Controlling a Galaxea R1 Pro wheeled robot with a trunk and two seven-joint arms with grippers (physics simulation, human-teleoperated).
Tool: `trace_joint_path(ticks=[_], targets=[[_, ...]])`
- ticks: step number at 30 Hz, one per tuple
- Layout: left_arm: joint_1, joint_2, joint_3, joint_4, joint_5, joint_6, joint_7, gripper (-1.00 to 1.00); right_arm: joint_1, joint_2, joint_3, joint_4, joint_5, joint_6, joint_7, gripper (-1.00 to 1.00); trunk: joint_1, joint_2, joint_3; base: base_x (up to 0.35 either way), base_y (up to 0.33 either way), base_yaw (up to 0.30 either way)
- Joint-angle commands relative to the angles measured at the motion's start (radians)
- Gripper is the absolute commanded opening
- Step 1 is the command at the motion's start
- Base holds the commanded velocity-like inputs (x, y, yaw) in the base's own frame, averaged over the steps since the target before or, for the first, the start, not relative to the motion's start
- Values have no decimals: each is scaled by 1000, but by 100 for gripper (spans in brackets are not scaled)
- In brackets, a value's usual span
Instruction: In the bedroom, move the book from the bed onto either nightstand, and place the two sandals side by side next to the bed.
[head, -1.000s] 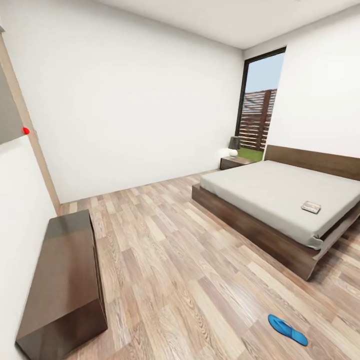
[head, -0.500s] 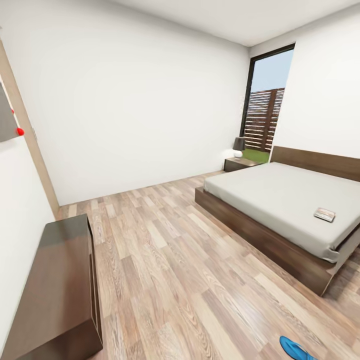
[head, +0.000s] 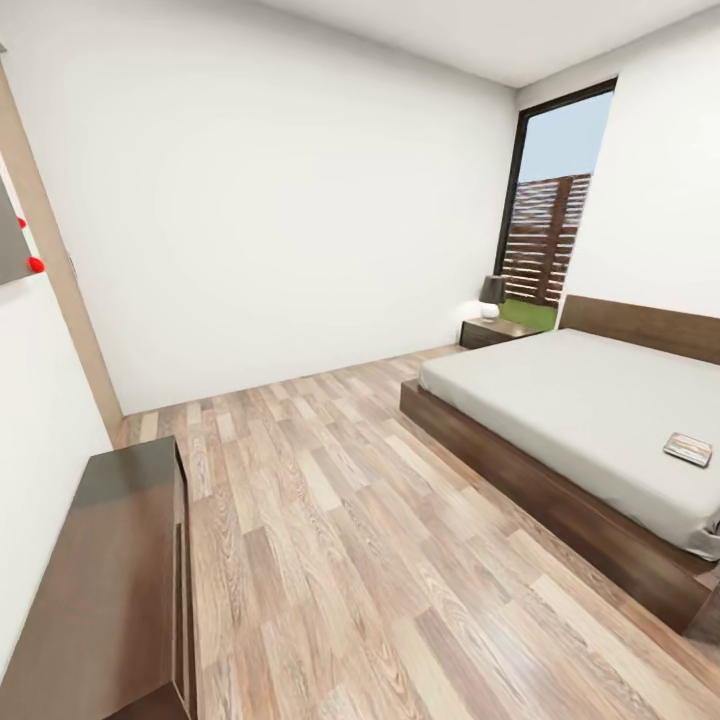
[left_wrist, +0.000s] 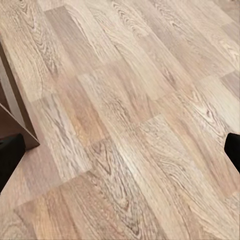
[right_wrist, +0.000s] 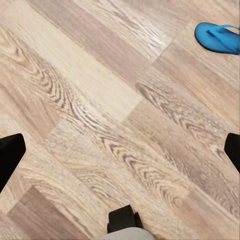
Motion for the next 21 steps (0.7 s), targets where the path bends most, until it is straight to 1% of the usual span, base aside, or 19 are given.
trace_joint_path(ticks=[1, 12, 21], targets=[[-1, 0, 1, 1, 1, -3, 0, 100, -1, 0, 2, 1, -10, -4, 0, 100, 0, 0, -1, 299, 0, 1], [-1, 0, 1, 0, 0, -3, 0, 100, 0, 0, 2, 1, -9, -4, -1, 100, 0, 0, -1, 300, -73, 0], [-1, 0, 1, 0, 1, -3, 0, 100, 0, 0, 2, 0, -10, -4, -1, 100, 0, 0, -1, 310, -18, 0]])
